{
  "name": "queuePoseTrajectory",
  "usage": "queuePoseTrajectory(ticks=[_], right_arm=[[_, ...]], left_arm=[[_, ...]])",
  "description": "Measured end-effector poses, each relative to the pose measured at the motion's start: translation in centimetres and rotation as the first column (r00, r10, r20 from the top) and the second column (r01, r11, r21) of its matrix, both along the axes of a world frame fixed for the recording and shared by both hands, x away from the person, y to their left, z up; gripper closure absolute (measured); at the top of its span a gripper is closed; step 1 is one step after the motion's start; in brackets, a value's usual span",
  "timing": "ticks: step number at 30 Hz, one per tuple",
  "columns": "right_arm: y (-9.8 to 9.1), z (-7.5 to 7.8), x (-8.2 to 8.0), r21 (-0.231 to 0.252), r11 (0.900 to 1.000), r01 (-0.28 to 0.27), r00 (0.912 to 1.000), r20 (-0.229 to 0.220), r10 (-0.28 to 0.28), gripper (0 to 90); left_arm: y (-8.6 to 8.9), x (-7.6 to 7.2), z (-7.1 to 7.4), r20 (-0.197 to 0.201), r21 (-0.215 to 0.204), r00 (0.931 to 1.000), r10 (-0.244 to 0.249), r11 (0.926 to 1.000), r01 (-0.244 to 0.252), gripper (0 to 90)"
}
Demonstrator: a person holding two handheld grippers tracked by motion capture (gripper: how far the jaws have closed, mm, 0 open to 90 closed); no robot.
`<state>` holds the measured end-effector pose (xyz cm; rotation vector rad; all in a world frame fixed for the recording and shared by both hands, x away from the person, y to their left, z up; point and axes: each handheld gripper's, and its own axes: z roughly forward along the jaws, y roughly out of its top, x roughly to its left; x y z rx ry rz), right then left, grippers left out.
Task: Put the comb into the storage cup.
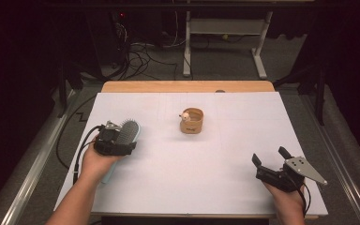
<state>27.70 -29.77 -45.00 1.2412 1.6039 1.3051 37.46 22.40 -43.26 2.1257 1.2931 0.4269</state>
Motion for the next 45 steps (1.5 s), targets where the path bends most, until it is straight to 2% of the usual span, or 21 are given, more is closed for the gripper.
queuePoseTrajectory(ticks=[8, 16, 22, 28, 35, 45], right_arm=[[0.0, 0.0, 0.0, 0.001, 1.0, -0.001, 1.0, 0.004, 0.001, 3.5], [0.0, 0.0, 0.0, 0.002, 1.0, -0.002, 1.0, 0.005, 0.002, 3.5], [0.0, 0.0, 0.0, 0.002, 1.0, -0.001, 1.0, 0.007, 0.001, 3.5], [0.0, 0.1, -0.1, 0.002, 1.0, -0.004, 1.0, 0.009, 0.004, 3.5], [0.0, 0.1, -0.1, 0.004, 1.0, -0.004, 0.9999, 0.011, 0.003, 3.5], [0.1, 0.1, -0.1, 0.002, 1.0, -0.008, 0.9998, 0.016, 0.008, 3.5]], left_arm=[[0.2, -0.4, 0.5, 0.057, -0.038, 0.9984, 0.0, 0.9993, 0.002, 19.6], [0.4, -0.9, 1.1, 0.123, -0.083, 0.9923, 0.01, 0.9965, 0.001, 19.6], [0.4, -1.2, 1.4, 0.157, -0.111, 0.9876, 0.014, 0.9938, 0.003, 19.6], [0.1, -1.6, 1.8, 0.206, -0.141, 0.9784, 0.003, 0.9896, 0.027, 19.6], [0.1, -2.0, 2.1, 0.256, -0.156, 0.9666, 0.005, 0.987, 0.036, 19.7], [0.0, -2.6, 2.6, 0.336, -0.198, 0.9412, 0.034, 0.9795, 0.035, 19.7]])
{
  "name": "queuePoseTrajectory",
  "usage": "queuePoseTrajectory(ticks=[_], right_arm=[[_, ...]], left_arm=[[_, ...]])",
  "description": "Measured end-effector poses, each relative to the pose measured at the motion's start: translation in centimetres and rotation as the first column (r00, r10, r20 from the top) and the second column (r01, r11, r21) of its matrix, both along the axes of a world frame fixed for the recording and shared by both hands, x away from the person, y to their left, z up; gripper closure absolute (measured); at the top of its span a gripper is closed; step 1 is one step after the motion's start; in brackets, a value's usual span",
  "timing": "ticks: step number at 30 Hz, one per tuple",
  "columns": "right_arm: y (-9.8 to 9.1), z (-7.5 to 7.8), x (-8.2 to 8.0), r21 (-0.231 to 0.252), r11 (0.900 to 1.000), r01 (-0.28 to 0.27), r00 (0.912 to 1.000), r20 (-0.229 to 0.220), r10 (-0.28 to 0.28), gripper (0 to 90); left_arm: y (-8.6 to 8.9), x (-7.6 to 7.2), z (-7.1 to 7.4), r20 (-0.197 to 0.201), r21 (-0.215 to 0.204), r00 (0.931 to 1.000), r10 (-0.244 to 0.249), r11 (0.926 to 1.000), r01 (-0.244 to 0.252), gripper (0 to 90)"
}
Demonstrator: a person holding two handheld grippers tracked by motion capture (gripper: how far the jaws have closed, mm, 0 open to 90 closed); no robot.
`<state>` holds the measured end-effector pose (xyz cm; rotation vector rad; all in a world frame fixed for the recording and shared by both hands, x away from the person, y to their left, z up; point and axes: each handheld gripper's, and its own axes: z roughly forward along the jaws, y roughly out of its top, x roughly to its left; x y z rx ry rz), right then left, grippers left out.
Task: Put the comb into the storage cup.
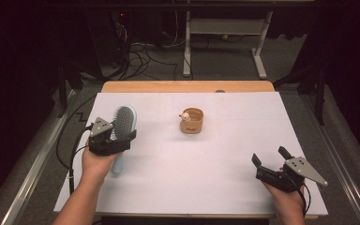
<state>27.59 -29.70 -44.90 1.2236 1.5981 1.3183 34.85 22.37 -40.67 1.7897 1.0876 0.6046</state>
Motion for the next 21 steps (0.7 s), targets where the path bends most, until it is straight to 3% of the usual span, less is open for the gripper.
queuePoseTrajectory(ticks=[12, 21], right_arm=[[0.0, 0.0, 0.0, 0.0, 1.0, 0.0, 1.0, -0.002, 0.0, 3.5], [0.1, 0.0, 0.0, -0.006, 1.0, -0.004, 1.0, 0.001, 0.004, 3.4]], left_arm=[[-0.6, -0.8, 0.2, 0.11, -0.044, 0.9939, -0.002, 0.999, 0.007, 19.8], [-1.2, -1.1, 0.3, 0.143, -0.066, 0.9896, -0.018, 0.9975, 0.027, 19.8]])
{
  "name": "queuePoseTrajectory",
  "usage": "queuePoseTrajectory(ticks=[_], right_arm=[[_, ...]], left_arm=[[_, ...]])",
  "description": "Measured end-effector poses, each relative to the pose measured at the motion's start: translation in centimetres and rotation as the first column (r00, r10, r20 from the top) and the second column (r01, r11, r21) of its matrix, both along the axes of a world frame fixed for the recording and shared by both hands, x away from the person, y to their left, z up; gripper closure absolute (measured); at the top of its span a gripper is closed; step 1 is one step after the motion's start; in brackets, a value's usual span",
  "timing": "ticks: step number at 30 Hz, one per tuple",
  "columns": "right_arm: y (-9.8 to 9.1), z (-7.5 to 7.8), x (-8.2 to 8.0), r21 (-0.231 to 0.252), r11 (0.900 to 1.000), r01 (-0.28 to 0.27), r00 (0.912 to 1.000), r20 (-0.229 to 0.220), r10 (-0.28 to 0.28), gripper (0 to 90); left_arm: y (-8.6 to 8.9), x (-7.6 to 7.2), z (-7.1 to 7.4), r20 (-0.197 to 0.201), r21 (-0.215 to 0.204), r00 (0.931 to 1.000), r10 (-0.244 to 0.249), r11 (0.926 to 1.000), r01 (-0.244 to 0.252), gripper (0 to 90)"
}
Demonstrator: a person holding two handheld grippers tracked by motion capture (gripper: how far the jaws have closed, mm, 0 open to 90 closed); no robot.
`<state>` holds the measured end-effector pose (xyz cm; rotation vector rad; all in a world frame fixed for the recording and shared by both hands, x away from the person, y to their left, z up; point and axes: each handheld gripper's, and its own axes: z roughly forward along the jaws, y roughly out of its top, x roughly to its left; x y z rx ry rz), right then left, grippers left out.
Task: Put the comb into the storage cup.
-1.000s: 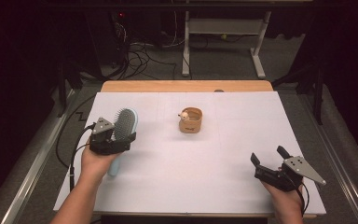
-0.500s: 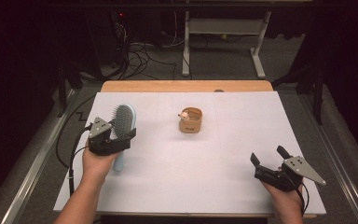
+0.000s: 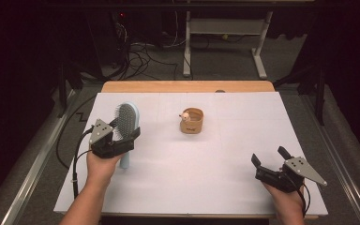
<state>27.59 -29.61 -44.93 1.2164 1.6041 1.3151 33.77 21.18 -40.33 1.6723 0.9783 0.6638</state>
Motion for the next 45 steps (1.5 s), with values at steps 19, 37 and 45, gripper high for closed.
queuePoseTrajectory(ticks=[19, 37, 45], right_arm=[[0.0, 0.0, 0.0, -0.003, 1.0, -0.004, 1.0, 0.002, 0.004, 3.3], [-0.4, 0.0, 0.0, -0.002, 1.0, 0.009, 1.0, 0.0, -0.009, 3.2], [-0.2, -0.2, 0.0, -0.016, 0.9999, 0.006, 1.0, -0.002, -0.006, 3.2]], left_arm=[[-2.5, 0.1, 0.4, 0.011, 0.01, 0.9974, -0.071, 0.9974, 0.071, 19.8], [-5.0, -0.1, 0.9, 0.066, -0.007, 0.9896, -0.128, 0.9917, 0.129, 19.8], [-6.5, -0.3, 1.4, 0.1, -0.037, 0.9806, -0.169, 0.9842, 0.173, 19.8]])
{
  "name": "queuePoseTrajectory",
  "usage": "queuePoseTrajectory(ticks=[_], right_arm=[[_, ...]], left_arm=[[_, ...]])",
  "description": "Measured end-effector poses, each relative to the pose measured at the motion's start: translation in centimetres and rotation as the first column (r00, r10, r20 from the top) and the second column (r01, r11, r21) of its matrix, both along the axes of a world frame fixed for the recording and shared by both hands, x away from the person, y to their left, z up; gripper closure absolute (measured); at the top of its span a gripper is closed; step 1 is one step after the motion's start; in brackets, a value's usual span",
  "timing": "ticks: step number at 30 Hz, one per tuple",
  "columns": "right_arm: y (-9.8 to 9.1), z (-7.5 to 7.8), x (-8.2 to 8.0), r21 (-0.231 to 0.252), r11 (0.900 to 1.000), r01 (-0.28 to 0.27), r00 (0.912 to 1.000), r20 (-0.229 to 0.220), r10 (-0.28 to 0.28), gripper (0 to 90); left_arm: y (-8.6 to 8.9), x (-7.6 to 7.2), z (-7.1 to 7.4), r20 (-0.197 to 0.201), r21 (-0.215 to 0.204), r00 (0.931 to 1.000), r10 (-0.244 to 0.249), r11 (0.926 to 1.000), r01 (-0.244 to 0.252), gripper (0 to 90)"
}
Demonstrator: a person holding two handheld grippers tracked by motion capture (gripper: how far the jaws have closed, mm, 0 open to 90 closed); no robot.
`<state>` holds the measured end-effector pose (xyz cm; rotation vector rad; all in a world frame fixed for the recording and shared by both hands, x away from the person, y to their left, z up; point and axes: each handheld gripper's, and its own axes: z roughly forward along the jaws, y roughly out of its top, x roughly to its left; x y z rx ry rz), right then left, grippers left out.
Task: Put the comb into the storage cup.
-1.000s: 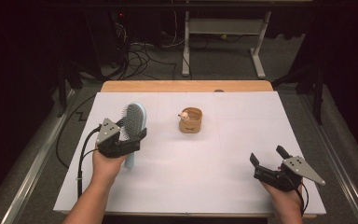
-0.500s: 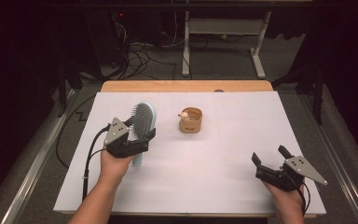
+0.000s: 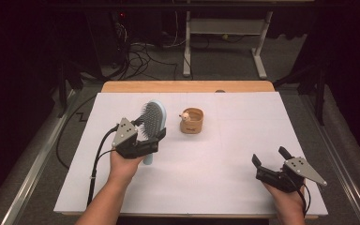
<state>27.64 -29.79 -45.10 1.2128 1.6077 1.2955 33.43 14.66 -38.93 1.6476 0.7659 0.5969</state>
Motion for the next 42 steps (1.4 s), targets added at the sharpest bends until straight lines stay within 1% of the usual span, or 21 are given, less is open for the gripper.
queuePoseTrajectory(ticks=[4, 8, 11, 13, 17, 20, 23, 27, 29, 34, 39, 42], right_arm=[[0.1, -0.1, -0.1, -0.003, 1.0, 0.001, 1.0, -0.006, -0.001, 3.2], [0.3, -0.2, -0.1, -0.01, 0.9999, 0.006, 0.9999, -0.013, -0.006, 3.2], [0.5, -0.2, -0.2, -0.018, 0.9998, 0.007, 0.9999, -0.01, -0.007, 3.2], [0.7, -0.2, -0.3, -0.022, 0.9997, 0.006, 0.9999, -0.012, -0.006, 3.2], [1.0, -0.4, -0.2, -0.031, 0.9995, 0.001, 0.9998, -0.021, -0.002, 3.2], [1.1, -0.4, -0.1, -0.032, 0.9995, 0.0, 0.9998, -0.022, 0.0, 3.2], [1.1, -0.4, -0.1, -0.03, 0.9995, -0.005, 0.9997, -0.023, 0.005, 3.2], [1.2, -0.6, 0.0, -0.031, 0.9994, -0.015, 0.9995, -0.029, 0.014, 3.2], [1.3, -0.8, 0.0, -0.034, 0.9992, -0.021, 0.9992, -0.034, 0.02, 3.2], [1.5, -0.8, 0.0, -0.04, 0.9985, -0.037, 0.9988, -0.033, 0.035, 3.2], [2.1, -0.7, -0.1, -0.053, 0.9972, -0.053, 0.9981, -0.035, 0.051, 3.2], [2.5, -0.8, -0.1, -0.059, 0.9962, -0.065, 0.9974, -0.036, 0.063, 3.2]], left_arm=[[-0.8, -0.2, 0.2, 0.009, -0.016, 0.9997, -0.025, 0.9996, 0.025, 19.8], [-1.4, -0.4, 0.3, 0.019, -0.023, 0.9984, -0.054, 0.9983, 0.054, 19.8], [-1.6, -0.7, 0.4, 0.037, -0.01, 0.9971, -0.067, 0.9977, 0.067, 19.8], [-1.7, -0.8, 0.3, 0.036, -0.01, 0.9965, -0.075, 0.9971, 0.076, 19.8], [-2.0, -1.1, 0.1, 0.042, 0.008, 0.9952, -0.089, 0.996, 0.089, 19.8], [-2.3, -1.3, -0.2, 0.03, 0.004, 0.9943, -0.102, 0.9948, 0.102, 19.8], [-2.6, -1.5, -0.4, 0.033, 0.017, 0.9939, -0.105, 0.9943, 0.105, 19.8], [-3.0, -1.6, -0.6, 0.028, 0.011, 0.993, -0.115, 0.9933, 0.115, 19.8], [-3.3, -1.8, -0.6, 0.032, 0.024, 0.9927, -0.117, 0.993, 0.116, 19.8], [-3.8, -2.1, -0.9, 0.033, 0.042, 0.9914, -0.127, 0.9913, 0.125, 19.8], [-3.8, -2.6, -1.1, 0.04, 0.042, 0.9909, -0.128, 0.991, 0.127, 19.8], [-3.7, -2.7, -1.1, 0.05, 0.055, 0.9911, -0.123, 0.9912, 0.121, 19.8]])
